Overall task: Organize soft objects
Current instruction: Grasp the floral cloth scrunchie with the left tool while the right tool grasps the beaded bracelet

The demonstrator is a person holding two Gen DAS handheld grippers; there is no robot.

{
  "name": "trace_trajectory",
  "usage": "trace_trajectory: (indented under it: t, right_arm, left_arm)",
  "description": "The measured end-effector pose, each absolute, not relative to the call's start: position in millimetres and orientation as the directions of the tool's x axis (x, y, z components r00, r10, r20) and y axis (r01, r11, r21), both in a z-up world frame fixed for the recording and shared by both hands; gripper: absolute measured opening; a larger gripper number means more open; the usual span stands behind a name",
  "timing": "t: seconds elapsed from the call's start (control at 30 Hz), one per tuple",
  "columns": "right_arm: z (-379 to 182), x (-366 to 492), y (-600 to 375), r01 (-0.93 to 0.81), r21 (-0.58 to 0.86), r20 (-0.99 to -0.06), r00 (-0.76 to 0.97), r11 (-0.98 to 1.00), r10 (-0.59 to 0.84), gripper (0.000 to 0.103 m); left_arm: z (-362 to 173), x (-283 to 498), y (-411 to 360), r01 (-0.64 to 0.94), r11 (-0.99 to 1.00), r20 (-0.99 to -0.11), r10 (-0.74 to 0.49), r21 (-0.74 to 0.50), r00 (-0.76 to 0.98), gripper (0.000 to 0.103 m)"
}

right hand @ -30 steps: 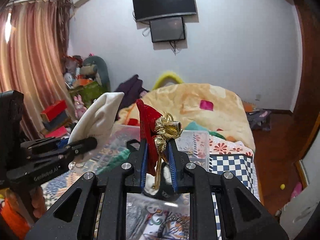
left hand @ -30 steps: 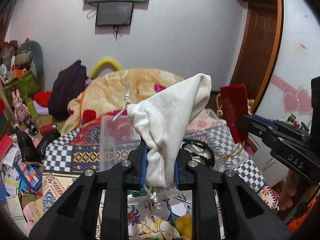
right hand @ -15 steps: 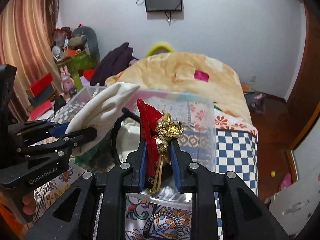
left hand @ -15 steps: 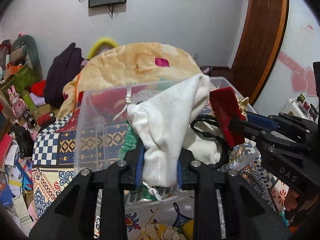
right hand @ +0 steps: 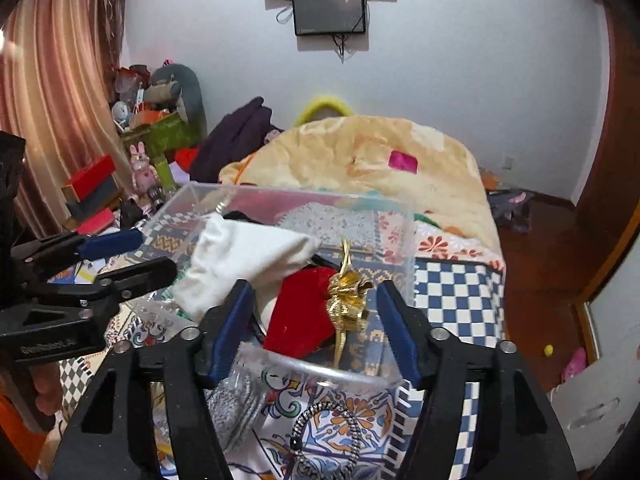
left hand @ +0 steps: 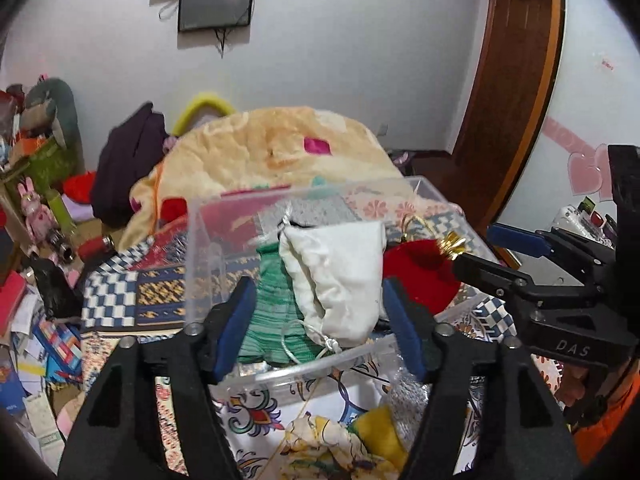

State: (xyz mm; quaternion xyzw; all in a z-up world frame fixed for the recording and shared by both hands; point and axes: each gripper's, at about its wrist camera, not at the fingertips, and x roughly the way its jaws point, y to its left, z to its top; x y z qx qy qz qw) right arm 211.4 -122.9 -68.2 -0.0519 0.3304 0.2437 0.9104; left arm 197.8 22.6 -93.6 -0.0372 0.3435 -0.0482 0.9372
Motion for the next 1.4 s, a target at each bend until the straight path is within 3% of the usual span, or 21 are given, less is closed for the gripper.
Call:
trace_trajectory:
  t: [0.1,0.23,0.5,1.13,1.4]
  right_arm:
    - [-61,201,-126,-0.481,0.055,-0.602,0.683,0.875,0.413,0.067]
    - [-56,188,-131,-0.485,0.059,-0.581,0.694,0.873,0.425,0.083]
    - [-72,171,-141,-0.482,0.073,-0.596,0.681,0.873,0.426,0.083]
    - [-155,166,-143,-0.461,0.074,-0.755,0.554,0.884,0.352,0.082]
    - [-155,165,-142,-0.458,0.033,-0.745,0.581,0.888,0.327,0.055]
  left_arm:
    - [-84,187,26,0.070,0.992,-0.619,-0.120,-0.104,0.776,0.073]
    - [-79,173,31,0.072,0.992,-0.607,-0.121,-0.105,0.785,0.077]
    - [-97,146,36,0.068,0.994,-0.633,-0.110,-0.091,0.767,0.081]
    - [-177,134,36,0.048,0.990,-0.769,-0.133,-0.132,0.626,0.081]
    - [-193,125,43,0.013,0.994,-0.781,-0.093,-0.108,0.617,0.076]
